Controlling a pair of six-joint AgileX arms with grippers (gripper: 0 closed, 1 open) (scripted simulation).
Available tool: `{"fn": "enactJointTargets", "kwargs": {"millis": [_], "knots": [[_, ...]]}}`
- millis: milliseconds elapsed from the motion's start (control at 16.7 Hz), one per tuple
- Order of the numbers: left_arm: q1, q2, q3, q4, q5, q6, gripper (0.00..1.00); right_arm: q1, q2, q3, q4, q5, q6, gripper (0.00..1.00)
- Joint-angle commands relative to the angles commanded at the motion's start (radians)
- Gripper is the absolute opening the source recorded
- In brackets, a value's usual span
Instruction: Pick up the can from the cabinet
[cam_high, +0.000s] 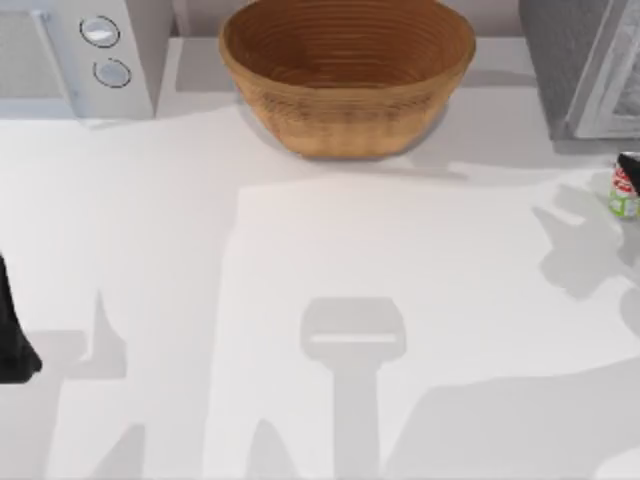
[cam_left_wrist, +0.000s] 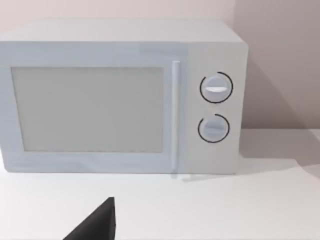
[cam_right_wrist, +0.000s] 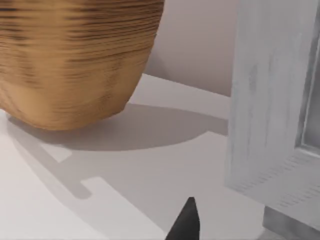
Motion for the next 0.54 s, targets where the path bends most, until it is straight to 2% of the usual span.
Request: {"fn": "enactJointTargets", "kwargs": {"millis": [180, 540], "knots": [[0.0, 0.0, 0.0, 0.0, 0.0, 0.0, 1.0, 0.0, 0.0, 0.0, 0.0, 0.0, 0.0, 0.98], [0.0, 0.0, 0.0, 0.0, 0.0, 0.0, 1.0, 0.0, 0.0, 0.0, 0.0, 0.0, 0.0, 1.0]]}}
